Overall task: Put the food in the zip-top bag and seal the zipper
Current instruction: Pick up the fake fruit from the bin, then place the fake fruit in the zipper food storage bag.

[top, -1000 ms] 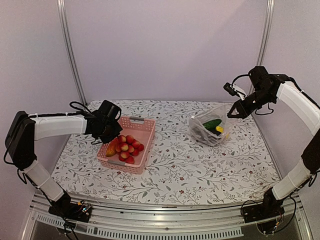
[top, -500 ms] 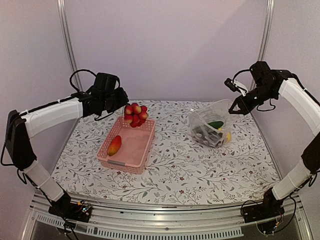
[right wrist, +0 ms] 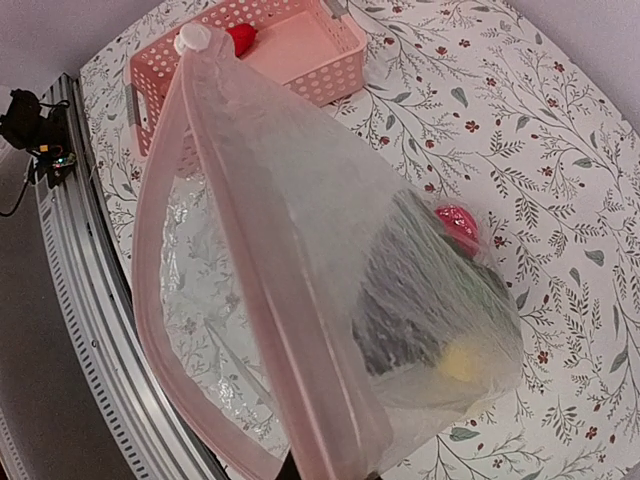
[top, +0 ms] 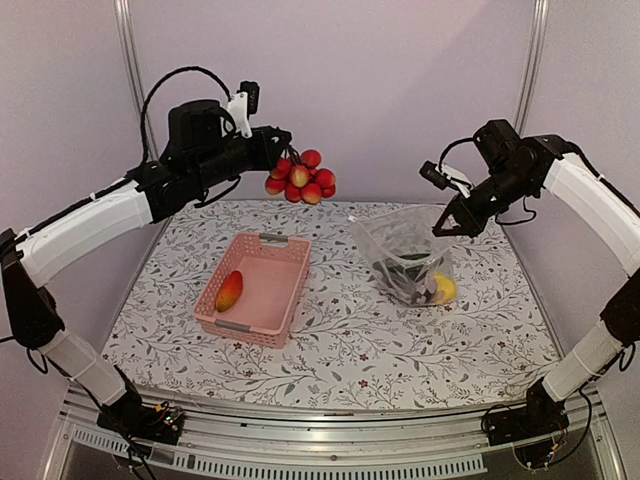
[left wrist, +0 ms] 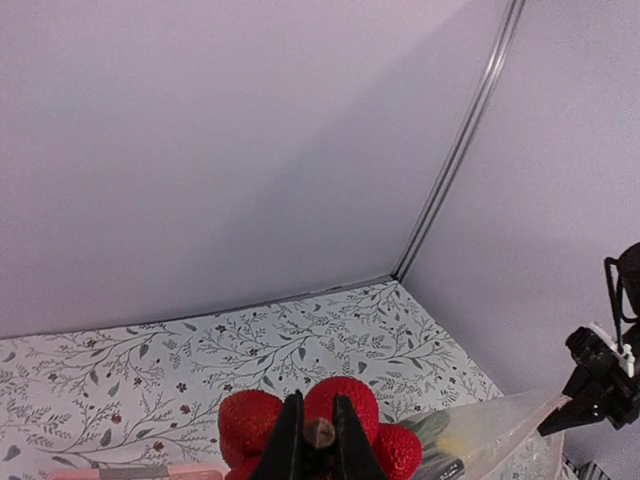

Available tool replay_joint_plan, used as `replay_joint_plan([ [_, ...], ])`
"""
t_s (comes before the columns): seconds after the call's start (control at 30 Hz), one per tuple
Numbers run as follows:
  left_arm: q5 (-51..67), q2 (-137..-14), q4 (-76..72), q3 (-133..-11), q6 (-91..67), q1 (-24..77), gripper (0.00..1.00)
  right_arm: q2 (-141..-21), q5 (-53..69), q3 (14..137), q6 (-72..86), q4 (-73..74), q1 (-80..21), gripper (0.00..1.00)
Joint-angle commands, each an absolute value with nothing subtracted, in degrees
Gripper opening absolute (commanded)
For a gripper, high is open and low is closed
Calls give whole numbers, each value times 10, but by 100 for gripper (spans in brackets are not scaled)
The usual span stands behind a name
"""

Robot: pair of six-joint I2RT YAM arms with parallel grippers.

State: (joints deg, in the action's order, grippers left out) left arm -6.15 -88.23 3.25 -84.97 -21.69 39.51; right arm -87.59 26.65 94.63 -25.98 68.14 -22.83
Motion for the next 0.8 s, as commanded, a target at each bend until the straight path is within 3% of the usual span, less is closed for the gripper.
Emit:
replay_joint_plan([
  [0.0,26,-816,-107,-840,-116,424,0,-889,304,977,-268,694,-240,3],
  [0.33,158,-785,-188,-833,-87,453,0,-910,358,1012,-268,711,-246,3],
  [0.77,299,-870,-254,-861,-146,490,0,-966,342,1034,-251,706,-246,2],
])
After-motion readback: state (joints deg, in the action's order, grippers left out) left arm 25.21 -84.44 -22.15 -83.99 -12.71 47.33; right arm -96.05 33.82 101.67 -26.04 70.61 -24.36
